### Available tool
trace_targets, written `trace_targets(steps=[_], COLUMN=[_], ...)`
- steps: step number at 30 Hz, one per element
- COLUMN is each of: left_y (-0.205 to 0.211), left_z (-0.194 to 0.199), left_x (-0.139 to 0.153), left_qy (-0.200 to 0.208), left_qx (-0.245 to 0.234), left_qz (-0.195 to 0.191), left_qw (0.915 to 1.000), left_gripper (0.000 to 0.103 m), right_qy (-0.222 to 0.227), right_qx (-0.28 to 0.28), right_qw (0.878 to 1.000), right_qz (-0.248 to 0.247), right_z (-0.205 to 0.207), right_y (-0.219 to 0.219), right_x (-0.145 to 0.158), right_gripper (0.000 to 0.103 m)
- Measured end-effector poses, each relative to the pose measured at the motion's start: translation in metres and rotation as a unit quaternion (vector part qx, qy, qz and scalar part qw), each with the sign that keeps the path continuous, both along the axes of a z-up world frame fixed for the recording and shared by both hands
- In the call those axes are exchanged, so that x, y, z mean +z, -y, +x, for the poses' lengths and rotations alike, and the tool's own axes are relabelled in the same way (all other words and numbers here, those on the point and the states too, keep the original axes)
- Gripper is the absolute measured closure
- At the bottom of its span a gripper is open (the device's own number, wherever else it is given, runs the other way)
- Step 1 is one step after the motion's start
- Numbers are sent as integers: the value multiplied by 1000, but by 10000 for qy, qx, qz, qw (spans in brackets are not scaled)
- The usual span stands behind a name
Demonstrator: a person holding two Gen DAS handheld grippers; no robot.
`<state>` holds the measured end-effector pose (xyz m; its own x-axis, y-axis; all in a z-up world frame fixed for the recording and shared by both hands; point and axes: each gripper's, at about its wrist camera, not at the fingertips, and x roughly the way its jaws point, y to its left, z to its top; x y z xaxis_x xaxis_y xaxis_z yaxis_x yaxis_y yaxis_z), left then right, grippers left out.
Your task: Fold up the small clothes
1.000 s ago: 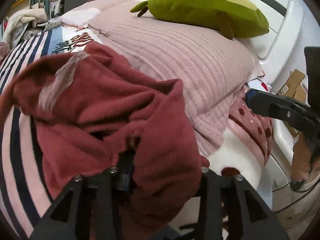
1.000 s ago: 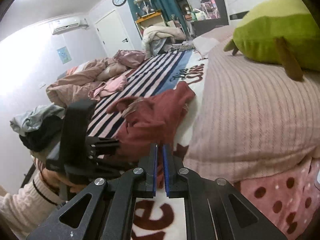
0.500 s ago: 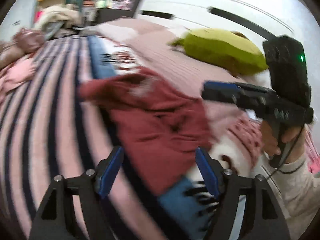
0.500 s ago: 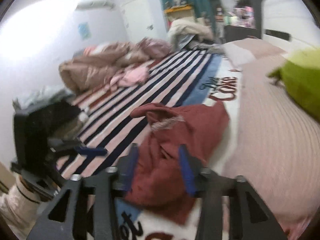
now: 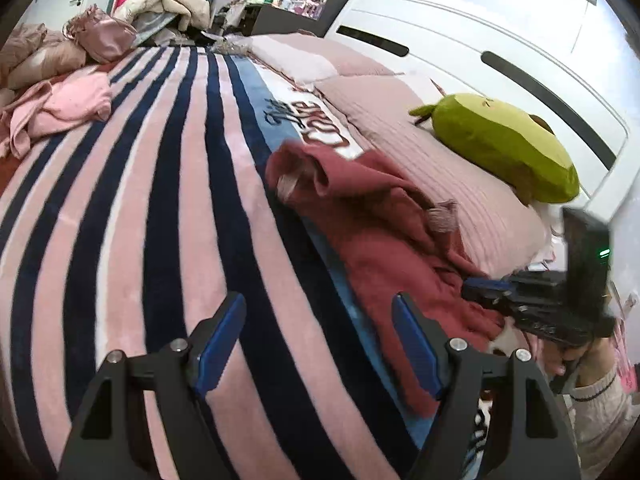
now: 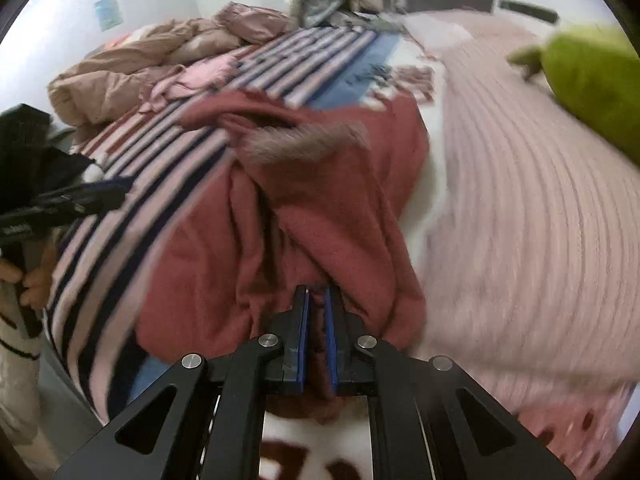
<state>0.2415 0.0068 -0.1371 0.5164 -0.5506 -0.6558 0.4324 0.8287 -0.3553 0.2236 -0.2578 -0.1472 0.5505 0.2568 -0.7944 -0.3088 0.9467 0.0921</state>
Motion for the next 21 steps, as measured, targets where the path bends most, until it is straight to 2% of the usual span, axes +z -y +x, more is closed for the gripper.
trace_targets(steps=[2, 3, 4, 5, 7, 9, 10, 11, 12, 13, 16, 18, 20, 21], left_y=[-3, -6, -8, -10, -14, -16, -17, -16, -15, -14, -9, -1, 11, 18], left_z=[5, 8, 12, 14, 18, 22, 23, 24, 25, 25, 28, 29, 29, 29], left_x=[7, 12, 15, 17, 20, 18, 16, 14, 12, 9, 3, -3, -8, -11], left_qy=[110, 178, 214, 252, 303, 274, 260, 252, 238, 209, 57, -54, -176, -244], left_qx=[179, 286, 343, 385, 381, 366, 365, 361, 355, 345, 250, 82, -150, -261], left_qz=[166, 251, 282, 289, 221, 180, 192, 218, 252, 266, 144, 59, -24, -88], left_qw=[9996, 9991, 9988, 9985, 9986, 9988, 9988, 9988, 9988, 9988, 9996, 9999, 9997, 9993], left_gripper=[31, 31, 31, 31, 31, 31, 31, 31, 31, 31, 31, 31, 31, 31], right_qy=[316, 375, 416, 443, 540, 239, 31, -38, -13, 81, 191, 174, 67, -84], right_qx=[244, 382, 616, 710, 744, 914, 1012, 1029, 941, 650, -119, -510, -707, -743], right_qw=[9992, 9986, 9972, 9962, 9910, 9877, 9866, 9859, 9855, 9878, 9946, 9921, 9899, 9909], right_qz=[37, 50, -48, -231, -969, -1246, -1276, -1319, -1414, -1415, -1010, -1137, -1229, -1117], right_z=[13, 19, 32, 42, 66, 86, 93, 96, 102, 109, 123, 130, 131, 132], right_y=[-14, -20, -35, -44, -65, -77, -80, -80, -77, -67, -27, -4, 13, 21], right_x=[22, 30, 38, 39, 35, 18, 8, 2, -1, 1, 12, 9, 2, -3], right_gripper=[82, 61, 45, 42, 41, 41, 49, 63, 95, 98, 98, 98, 97, 95])
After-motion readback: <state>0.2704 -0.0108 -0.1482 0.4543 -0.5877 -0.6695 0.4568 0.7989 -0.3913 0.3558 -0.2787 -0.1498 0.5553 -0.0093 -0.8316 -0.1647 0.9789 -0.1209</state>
